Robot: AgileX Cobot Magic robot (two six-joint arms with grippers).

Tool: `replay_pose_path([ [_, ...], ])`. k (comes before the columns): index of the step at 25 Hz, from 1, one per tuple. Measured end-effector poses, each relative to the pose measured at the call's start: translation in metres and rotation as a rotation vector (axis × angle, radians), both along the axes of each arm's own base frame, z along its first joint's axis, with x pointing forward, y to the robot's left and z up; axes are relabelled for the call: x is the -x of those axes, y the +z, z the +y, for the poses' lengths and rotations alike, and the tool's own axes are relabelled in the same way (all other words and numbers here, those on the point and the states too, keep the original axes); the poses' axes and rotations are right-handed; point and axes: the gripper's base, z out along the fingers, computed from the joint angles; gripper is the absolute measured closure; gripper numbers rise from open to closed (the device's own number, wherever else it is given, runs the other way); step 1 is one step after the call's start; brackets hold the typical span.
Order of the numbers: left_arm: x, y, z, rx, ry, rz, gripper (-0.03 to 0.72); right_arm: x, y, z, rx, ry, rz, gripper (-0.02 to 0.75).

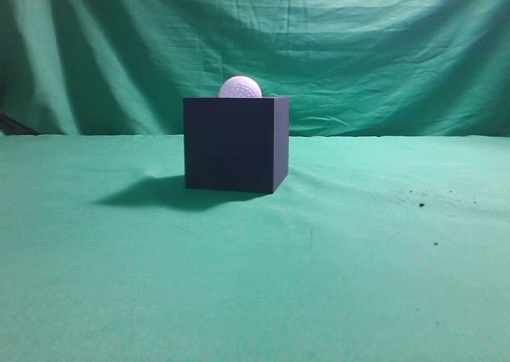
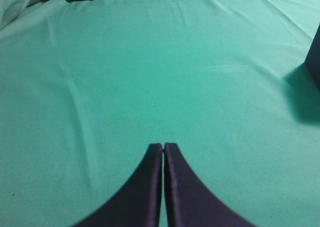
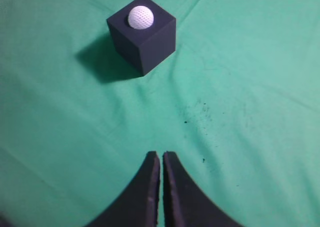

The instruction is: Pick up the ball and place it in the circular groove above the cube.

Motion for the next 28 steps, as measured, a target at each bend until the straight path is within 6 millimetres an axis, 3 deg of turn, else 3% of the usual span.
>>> replay_pose_path([
  [6, 0.0, 0.0, 0.0, 0.0, 0.0, 0.0, 0.688, 0.001, 0.003, -0.008, 0.008, -0.014, -0.103, 0.738],
  [11, 0.0, 0.0, 0.0, 0.0, 0.0, 0.0, 0.688, 0.015, -0.008, -0.028, -0.09, -0.085, -0.289, 0.738],
  [20, 0.0, 0.0, 0.0, 0.0, 0.0, 0.0, 0.688, 0.036, -0.084, -0.055, -0.177, -0.344, -0.487, 0.738],
  [28, 0.0, 0.0, 0.0, 0.0, 0.0, 0.0, 0.688, 0.034, -0.155, -0.06, -0.201, -0.521, -0.441, 0.692],
])
